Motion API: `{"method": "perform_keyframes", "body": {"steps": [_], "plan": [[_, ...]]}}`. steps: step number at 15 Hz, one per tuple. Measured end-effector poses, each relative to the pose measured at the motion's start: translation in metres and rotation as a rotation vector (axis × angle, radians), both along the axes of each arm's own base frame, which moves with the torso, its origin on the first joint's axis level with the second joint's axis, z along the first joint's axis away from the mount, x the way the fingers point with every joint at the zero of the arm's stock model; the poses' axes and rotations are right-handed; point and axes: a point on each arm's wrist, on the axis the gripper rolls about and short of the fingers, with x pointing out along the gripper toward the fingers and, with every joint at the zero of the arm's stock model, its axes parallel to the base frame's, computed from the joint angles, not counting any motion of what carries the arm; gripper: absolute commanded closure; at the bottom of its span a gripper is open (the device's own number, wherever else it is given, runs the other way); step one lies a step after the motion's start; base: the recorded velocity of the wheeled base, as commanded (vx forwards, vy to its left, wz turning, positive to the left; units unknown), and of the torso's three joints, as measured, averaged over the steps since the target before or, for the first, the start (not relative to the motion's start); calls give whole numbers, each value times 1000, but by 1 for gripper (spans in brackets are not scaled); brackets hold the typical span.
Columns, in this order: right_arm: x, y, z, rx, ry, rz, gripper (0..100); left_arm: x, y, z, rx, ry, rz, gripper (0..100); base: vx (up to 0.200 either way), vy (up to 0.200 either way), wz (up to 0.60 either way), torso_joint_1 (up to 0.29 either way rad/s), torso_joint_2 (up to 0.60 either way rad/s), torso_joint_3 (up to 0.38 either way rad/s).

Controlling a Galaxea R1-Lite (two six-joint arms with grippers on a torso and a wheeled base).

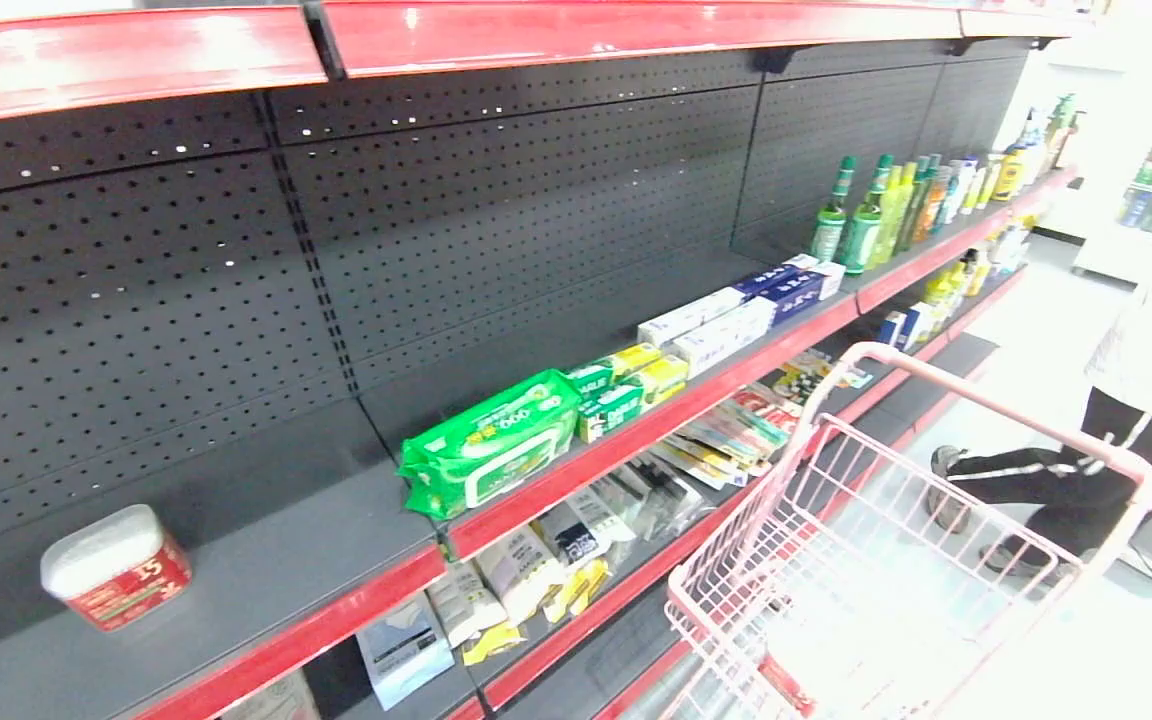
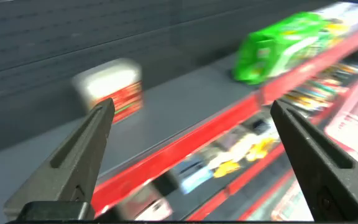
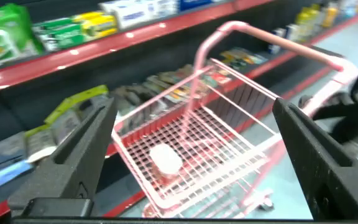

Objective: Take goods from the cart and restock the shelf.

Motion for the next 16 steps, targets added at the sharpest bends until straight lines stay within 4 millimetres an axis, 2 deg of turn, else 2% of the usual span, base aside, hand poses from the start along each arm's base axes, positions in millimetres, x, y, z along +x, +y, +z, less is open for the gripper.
{"method": "perform_keyframes", "body": {"steps": [1,13,14,16], "plan": [[0,0,0,0,0,0,0,0,0,0,1,0,0,0,0,0,-600,7,2,7],[0,0,1,6,-4,-6,0,0,0,0,0,1,0,0,0,0,0,0,0,0],[-1,0,5,12,-16,-4,0,0,0,0,0,1,0,0,0,0,0,0,0,0],[-3,0,33,72,-50,-8,0,0,0,0,0,1,0,0,0,0,0,0,0,0]]}}
